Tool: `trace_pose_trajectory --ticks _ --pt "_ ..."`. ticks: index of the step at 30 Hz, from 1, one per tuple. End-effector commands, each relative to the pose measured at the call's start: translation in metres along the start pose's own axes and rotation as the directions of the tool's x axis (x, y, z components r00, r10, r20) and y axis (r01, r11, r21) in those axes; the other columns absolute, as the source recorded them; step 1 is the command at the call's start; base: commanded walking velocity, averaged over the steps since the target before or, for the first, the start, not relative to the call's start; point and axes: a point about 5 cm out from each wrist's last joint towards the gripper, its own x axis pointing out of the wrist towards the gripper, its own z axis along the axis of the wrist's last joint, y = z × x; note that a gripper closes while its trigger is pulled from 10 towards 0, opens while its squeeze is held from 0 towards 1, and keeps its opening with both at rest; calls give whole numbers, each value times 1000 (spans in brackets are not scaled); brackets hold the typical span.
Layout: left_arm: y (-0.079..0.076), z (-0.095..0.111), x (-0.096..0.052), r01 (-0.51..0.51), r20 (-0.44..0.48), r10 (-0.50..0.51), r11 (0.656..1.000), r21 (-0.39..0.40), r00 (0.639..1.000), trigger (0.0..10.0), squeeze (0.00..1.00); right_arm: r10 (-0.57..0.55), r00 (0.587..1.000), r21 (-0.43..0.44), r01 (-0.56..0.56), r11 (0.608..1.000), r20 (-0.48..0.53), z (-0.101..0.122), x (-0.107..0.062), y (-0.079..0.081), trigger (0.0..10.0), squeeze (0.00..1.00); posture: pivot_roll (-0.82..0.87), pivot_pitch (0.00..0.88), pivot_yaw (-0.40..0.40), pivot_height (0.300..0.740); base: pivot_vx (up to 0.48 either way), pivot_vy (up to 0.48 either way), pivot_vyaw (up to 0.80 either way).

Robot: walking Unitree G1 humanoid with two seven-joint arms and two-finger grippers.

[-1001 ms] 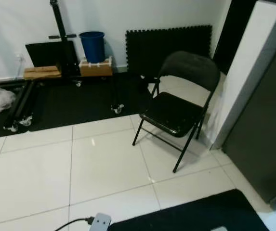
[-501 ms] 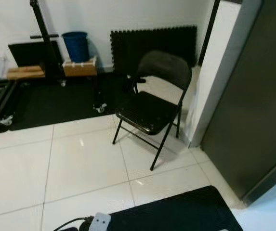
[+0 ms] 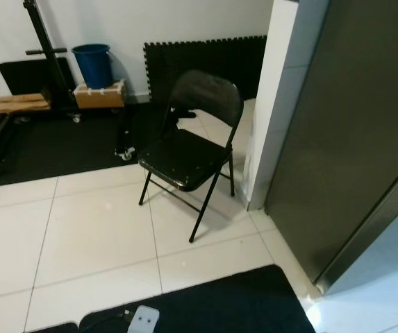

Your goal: Restocking fridge

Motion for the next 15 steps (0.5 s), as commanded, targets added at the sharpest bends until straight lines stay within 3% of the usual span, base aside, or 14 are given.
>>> trace_pose_trajectory --ticks 1,10,15 --pt "0 -10 -1 -7 -41 7 1000 1 999 10000 0 -1 1000 4 0 1000 4 1 0 -1 10000 0 51 0 -15 738 0 0 0" --pt "1 -12 -2 -12 -46 12 1000 1 999 10000 0 4 1000 1 -4 1000 1 1 0 0 10000 0 52 0 -15 738 0 0 0" --pt "2 -13 -2 -15 -48 15 1000 3 999 10000 0 6 1000 -4 -6 1000 -4 0 0 1 10000 0 53 0 -14 738 0 0 -800"
